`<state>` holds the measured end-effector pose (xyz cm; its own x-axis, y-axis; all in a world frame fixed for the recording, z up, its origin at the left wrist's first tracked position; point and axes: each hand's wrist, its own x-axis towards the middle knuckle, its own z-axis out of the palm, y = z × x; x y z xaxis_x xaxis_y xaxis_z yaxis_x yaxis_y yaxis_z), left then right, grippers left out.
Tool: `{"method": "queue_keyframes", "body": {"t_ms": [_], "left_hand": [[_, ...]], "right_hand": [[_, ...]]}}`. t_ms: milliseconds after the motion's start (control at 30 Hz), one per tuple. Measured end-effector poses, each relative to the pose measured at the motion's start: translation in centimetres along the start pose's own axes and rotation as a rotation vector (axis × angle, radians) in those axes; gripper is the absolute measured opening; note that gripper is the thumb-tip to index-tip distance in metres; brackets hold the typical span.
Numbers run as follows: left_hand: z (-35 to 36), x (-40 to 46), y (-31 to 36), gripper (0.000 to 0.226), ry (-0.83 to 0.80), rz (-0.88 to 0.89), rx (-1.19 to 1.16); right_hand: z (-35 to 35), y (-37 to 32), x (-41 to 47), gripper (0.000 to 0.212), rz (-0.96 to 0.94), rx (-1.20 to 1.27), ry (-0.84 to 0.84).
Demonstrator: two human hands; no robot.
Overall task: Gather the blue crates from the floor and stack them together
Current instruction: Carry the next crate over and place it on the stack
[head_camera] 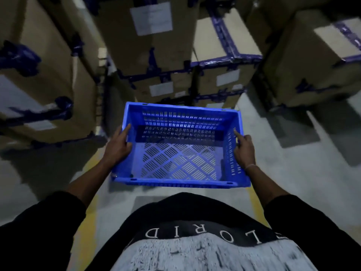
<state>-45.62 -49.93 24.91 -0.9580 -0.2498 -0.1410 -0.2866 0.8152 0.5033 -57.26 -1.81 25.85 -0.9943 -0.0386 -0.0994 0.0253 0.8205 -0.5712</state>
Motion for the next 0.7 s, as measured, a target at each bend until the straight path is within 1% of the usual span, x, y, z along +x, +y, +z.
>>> {"method": "queue_keyframes", "body": {"t_ms": [100,333,533,700], "left_hand": [[-0.1,2.9,2.3,0.078,-0.024,0.099,0.019],[1.6,9.1,8.5,0.078,-0.157,0.298,-0.018],[5.4,13.7,16.2,0.079,-0.258,0.454,0.011],[9.9,16.6,24.7,0.083,-0.364,0.584,0.004]], "right_hand": [[-0.5,1.2,-1.5,0.054,0.072,0.022,0.068],[-2.9,4.7,-4.6,0.049,0.284,0.07,0.234],[-6.2,10.0,-6.5,0.05,0.42,0.082,0.338],[-9.5,15.7,-8.1,0.048,0.528,0.09,0.42]]}}
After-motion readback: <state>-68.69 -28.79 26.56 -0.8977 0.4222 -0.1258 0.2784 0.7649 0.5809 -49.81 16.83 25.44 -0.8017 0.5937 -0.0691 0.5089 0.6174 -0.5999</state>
